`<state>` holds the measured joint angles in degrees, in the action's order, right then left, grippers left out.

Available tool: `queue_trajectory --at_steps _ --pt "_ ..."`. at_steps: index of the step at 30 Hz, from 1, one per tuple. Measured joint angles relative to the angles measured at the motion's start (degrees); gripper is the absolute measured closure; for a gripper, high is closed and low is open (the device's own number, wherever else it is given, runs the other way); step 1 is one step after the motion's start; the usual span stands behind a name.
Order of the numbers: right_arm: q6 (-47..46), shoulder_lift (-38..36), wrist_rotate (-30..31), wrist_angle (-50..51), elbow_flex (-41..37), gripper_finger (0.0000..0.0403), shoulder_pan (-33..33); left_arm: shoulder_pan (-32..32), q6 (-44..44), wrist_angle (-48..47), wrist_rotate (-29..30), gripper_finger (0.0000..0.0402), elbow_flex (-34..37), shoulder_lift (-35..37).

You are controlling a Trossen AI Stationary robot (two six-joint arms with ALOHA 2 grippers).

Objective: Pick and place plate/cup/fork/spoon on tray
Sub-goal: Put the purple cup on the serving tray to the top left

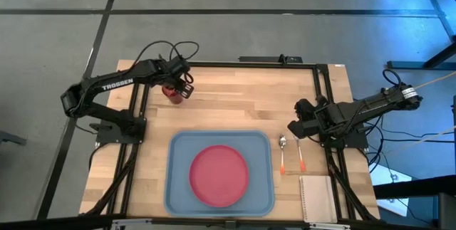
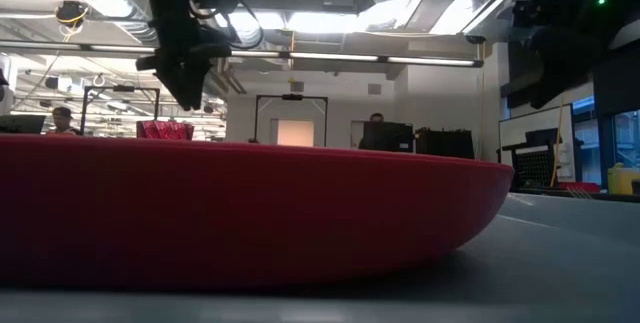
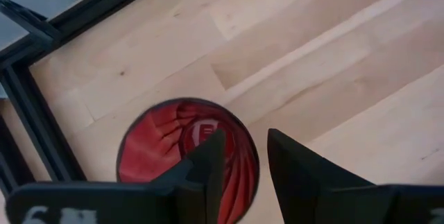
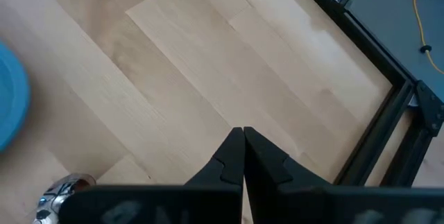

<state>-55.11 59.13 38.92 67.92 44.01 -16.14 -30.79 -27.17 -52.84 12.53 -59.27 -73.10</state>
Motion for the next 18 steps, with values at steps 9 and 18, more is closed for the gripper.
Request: queue_trajectory --at_steps 9,18 --pt "1.8 0.0 0.4 0.0 0.0 0.0398 0.0 4.3 -2.7 -0.7 1.9 0.0299 0.0 -0.4" --pt "3.1 0.0 0.4 0.1 0.0 0.0398 0.0 7.4 -5.8 -2.9 8.4 0.0303 0.1 -3.7"
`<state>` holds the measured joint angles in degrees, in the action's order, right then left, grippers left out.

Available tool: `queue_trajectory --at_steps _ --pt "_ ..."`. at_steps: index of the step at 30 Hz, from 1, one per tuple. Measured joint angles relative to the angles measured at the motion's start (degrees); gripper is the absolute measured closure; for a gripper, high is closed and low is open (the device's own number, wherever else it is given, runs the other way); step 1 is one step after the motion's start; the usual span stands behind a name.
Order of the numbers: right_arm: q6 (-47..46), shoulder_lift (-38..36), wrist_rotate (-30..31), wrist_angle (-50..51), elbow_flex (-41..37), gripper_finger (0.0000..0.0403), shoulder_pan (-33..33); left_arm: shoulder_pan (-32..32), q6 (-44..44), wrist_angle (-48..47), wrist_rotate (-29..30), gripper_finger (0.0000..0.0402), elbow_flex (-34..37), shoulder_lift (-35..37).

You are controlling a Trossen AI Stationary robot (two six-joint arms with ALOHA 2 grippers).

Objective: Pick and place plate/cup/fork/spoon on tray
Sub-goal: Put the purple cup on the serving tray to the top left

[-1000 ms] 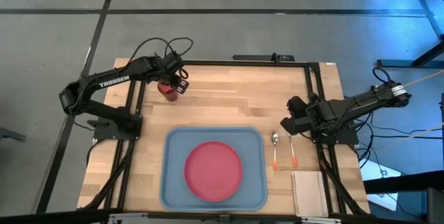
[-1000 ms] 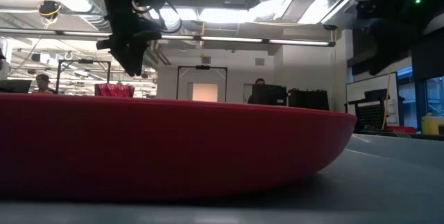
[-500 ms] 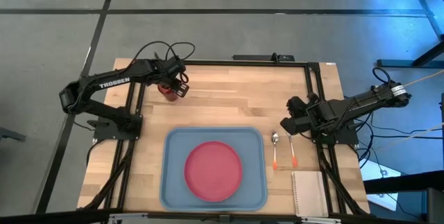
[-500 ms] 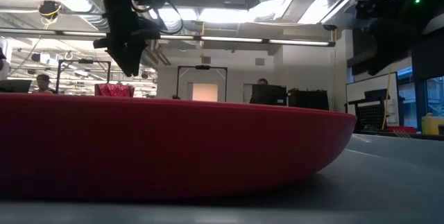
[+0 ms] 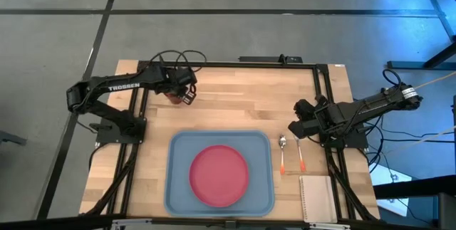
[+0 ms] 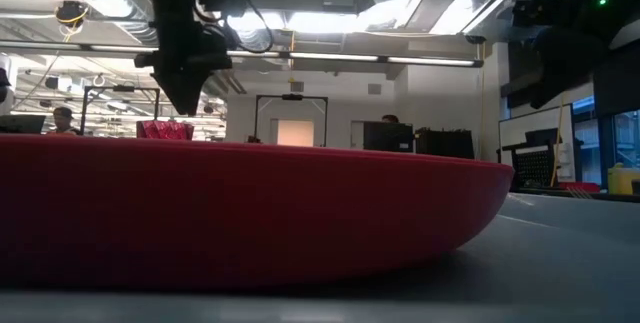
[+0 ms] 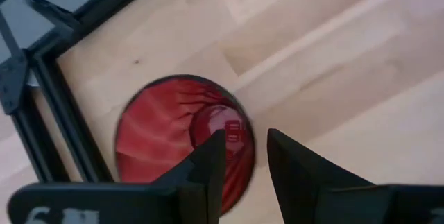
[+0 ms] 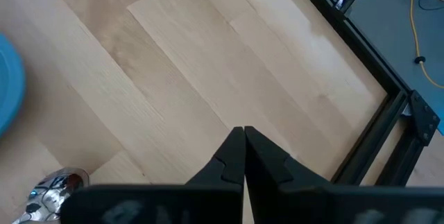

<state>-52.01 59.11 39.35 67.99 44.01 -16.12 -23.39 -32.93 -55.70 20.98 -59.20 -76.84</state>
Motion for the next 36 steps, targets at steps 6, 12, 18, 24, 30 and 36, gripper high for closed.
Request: queue_trajectory --at_steps 6,12,18,24,30,36 --pt "0.0 0.0 0.0 0.0 0.0 0.0398 0.0 0.4 -0.1 -0.3 -0.8 0.0303 0.0 -2.8" --pt "0.0 0.0 0.0 0.0 0.0 0.0398 0.0 0.4 -1.2 -0.4 -0.8 0.0303 0.0 -4.9" --pt "0.0 0.0 0.0 0.0 0.0 0.0398 0.0 0.5 -1.5 -0.4 -1.0 0.0303 0.0 -7.3" --pt "0.2 0.0 0.0 0.0 0.0 0.0398 0.0 0.5 -1.1 -0.4 0.0 0.031 0.0 -8.3" --pt "0.2 0.0 0.1 0.0 0.0 0.0398 0.0 1.3 -1.1 -0.4 3.7 0.0368 0.0 -8.3" --pt "0.2 0.0 0.1 0.0 0.0 0.0398 0.0 2.0 -0.4 -0.5 4.0 0.0395 0.0 -8.2"
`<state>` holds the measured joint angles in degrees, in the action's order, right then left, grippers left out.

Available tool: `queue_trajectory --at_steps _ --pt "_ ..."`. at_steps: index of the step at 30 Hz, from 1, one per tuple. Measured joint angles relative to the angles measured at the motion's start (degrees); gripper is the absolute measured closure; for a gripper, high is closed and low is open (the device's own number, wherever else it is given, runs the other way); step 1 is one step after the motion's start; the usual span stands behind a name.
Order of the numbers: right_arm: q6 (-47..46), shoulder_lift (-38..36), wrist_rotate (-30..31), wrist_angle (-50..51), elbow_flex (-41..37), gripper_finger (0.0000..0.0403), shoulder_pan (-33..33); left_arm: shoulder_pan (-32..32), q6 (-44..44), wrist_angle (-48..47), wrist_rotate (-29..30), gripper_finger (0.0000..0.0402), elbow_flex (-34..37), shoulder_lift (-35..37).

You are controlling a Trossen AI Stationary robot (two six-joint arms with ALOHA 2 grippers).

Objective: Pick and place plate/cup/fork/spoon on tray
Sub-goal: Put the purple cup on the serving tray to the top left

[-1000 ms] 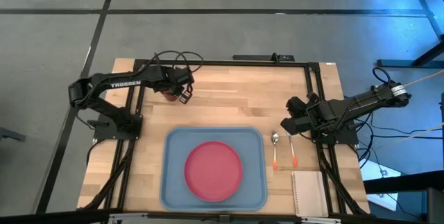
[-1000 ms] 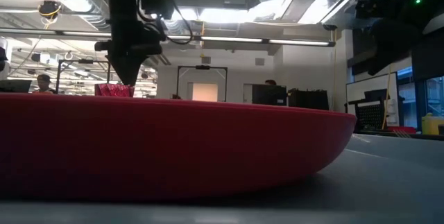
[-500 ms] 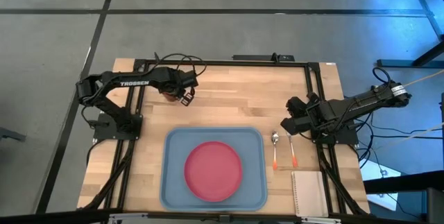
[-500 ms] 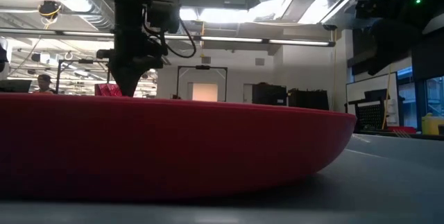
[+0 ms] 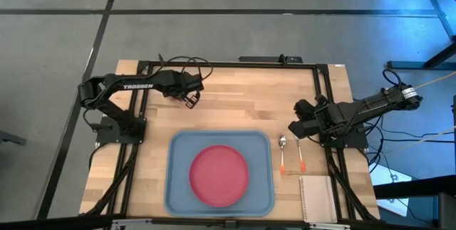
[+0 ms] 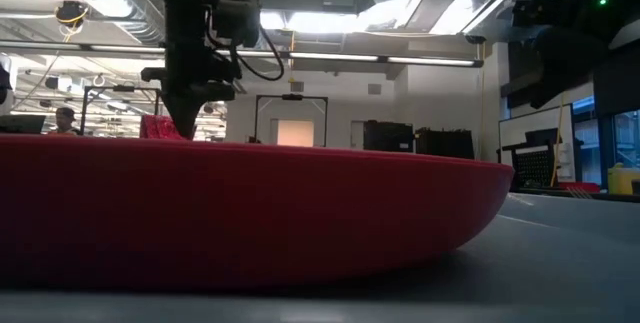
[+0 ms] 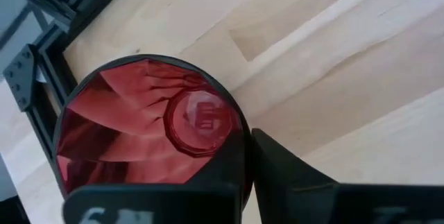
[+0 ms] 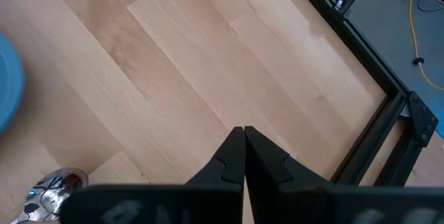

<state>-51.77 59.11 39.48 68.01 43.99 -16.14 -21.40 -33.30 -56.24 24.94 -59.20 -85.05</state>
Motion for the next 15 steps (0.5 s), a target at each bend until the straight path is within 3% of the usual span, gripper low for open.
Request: queue_trajectory --at_steps 7,15 --pt "0.0 0.0 0.1 0.0 0.0 0.0398 0.0 2.9 -1.0 -5.5 -7.9 0.0398 -4.3 2.2" --pt "-0.4 0.0 1.4 0.0 0.0 0.0398 0.0 15.8 -8.4 -14.5 -17.6 0.0398 -12.9 2.6"
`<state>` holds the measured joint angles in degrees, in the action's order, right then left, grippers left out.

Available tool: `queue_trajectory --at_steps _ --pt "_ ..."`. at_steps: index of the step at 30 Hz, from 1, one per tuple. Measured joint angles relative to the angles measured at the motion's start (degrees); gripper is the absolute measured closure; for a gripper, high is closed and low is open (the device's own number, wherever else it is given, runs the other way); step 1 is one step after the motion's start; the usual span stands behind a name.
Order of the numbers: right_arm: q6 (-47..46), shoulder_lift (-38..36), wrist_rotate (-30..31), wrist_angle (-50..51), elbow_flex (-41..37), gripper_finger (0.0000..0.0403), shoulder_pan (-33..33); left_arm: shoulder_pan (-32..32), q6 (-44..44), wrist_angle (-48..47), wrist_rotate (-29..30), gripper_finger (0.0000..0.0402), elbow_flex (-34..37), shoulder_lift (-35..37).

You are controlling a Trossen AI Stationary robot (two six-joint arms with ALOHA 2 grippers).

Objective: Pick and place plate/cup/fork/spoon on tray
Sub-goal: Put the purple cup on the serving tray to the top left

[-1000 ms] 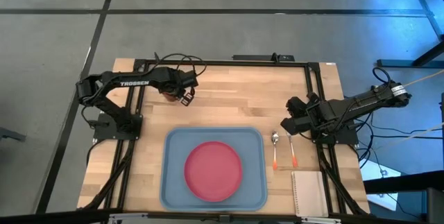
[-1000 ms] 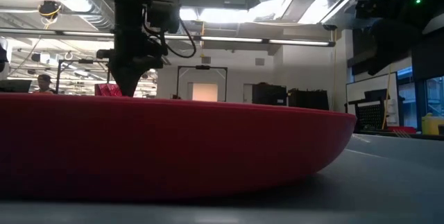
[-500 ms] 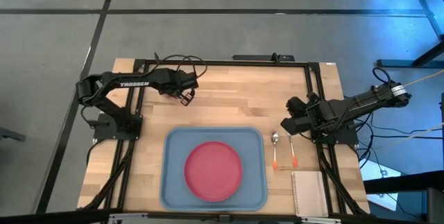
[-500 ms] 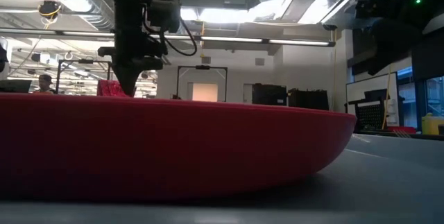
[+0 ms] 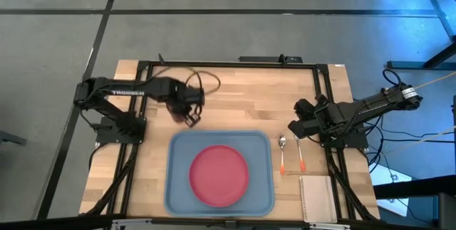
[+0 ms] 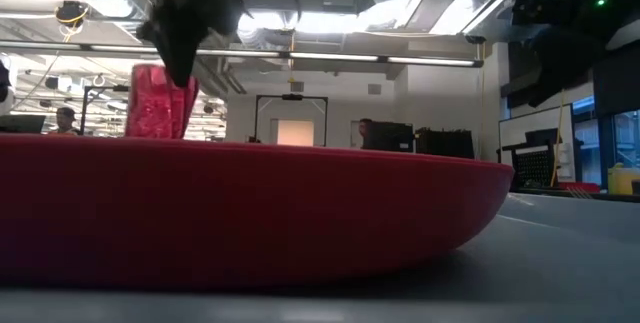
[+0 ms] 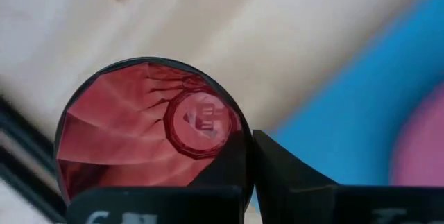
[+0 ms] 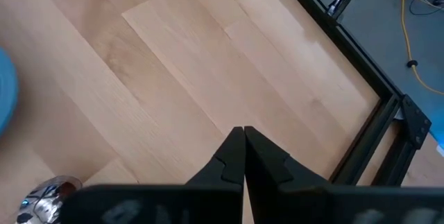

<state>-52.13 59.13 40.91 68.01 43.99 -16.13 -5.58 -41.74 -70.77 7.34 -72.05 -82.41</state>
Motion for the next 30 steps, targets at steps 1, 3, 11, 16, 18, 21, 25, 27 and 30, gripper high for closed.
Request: queue_trajectory --at_steps 1,3,11,16,18,21,25,27,30 --pt "0.0 0.0 0.0 0.0 0.0 0.0398 0.0 2.2 -1.8 -0.1 0.0 0.0398 -0.1 0.0" --pt "0.0 0.0 0.0 -0.2 0.0 0.0398 0.0 7.0 -5.6 -0.4 0.9 0.0398 -0.1 0.0" --pt "-0.2 0.0 0.0 -0.7 0.0 0.0398 0.0 20.7 -19.0 2.6 5.6 0.0396 -0.1 0.0" --pt "-0.3 0.0 0.0 -1.2 0.0 0.0398 0.0 24.9 -21.1 6.6 6.9 0.0395 -0.2 -2.5" --pt "-0.3 0.0 0.0 -1.2 0.0 0.0398 0.0 25.3 -21.0 7.0 5.5 0.0395 -0.2 -4.0" --pt "-0.2 0.0 0.0 -1.3 0.0 0.0398 0.0 25.2 -21.1 7.1 0.3 0.0395 -0.1 -6.5" --pt "-0.2 0.0 -0.3 -1.3 0.0 0.0398 0.0 25.0 -20.7 7.3 -3.1 0.0393 -0.1 -8.7" --pt "-0.2 0.0 -0.3 -1.3 0.0 0.0398 0.0 24.6 -19.9 7.6 -3.1 0.0391 -0.1 -9.2" --pt "-0.2 0.0 -0.4 -1.3 0.0 0.0398 0.0 24.2 -18.5 7.5 -1.2 0.039 -0.1 -9.1"
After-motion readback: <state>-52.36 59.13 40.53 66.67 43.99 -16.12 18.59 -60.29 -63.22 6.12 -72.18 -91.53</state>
